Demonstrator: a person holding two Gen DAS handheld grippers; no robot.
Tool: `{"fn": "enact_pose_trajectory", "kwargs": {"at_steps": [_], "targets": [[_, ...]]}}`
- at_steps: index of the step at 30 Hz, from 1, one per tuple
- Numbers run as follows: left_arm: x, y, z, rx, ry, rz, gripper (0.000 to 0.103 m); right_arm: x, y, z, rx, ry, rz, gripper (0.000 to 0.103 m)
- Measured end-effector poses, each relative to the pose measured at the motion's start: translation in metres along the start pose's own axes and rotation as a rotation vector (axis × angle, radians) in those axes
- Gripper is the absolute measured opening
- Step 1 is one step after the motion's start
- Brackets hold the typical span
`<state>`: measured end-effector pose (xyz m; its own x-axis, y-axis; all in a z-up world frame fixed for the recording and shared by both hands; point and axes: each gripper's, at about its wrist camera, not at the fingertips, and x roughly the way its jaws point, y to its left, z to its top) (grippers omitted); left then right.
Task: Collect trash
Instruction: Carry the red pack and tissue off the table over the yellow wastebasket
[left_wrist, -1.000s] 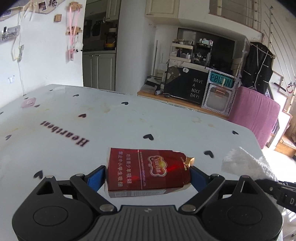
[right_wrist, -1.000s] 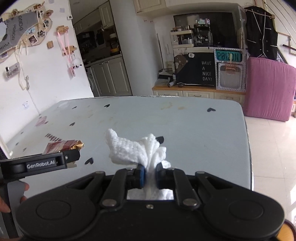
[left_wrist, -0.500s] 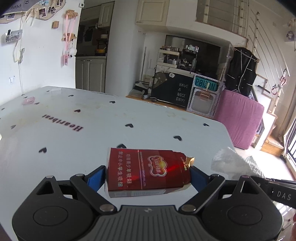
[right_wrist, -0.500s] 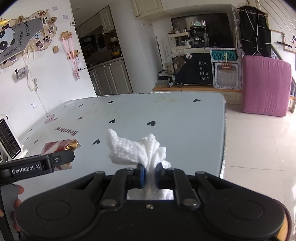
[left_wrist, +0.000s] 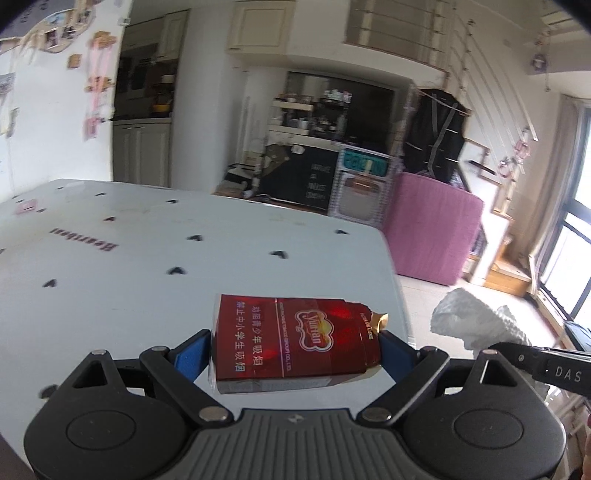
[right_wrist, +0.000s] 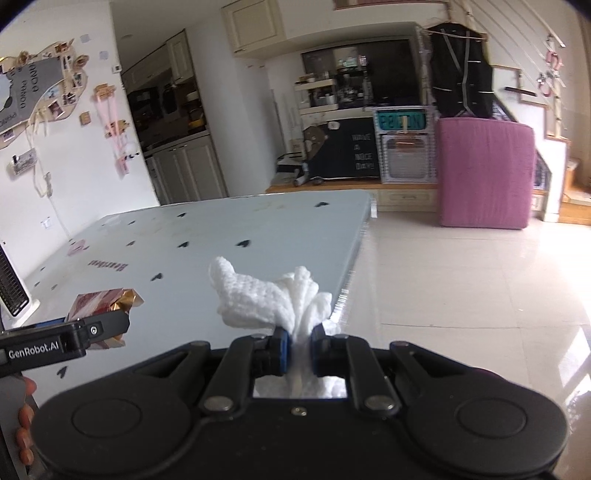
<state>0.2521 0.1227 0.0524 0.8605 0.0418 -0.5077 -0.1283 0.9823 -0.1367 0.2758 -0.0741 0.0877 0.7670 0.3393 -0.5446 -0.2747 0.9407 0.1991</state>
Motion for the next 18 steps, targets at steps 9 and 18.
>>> {"fn": "enact_pose_trajectory", "kwargs": {"at_steps": [9, 18], "targets": [[0.014, -0.073, -0.019, 0.068, 0.033, -0.113, 0.093, -0.035, -0.065, -0.017, 0.045, 0.004, -0.087, 0.012], [0.046, -0.141, -0.048, 0.123, 0.118, -0.212, 0.093, -0.045, -0.138, -0.039, 0.135, 0.015, -0.157, 0.012]]}}
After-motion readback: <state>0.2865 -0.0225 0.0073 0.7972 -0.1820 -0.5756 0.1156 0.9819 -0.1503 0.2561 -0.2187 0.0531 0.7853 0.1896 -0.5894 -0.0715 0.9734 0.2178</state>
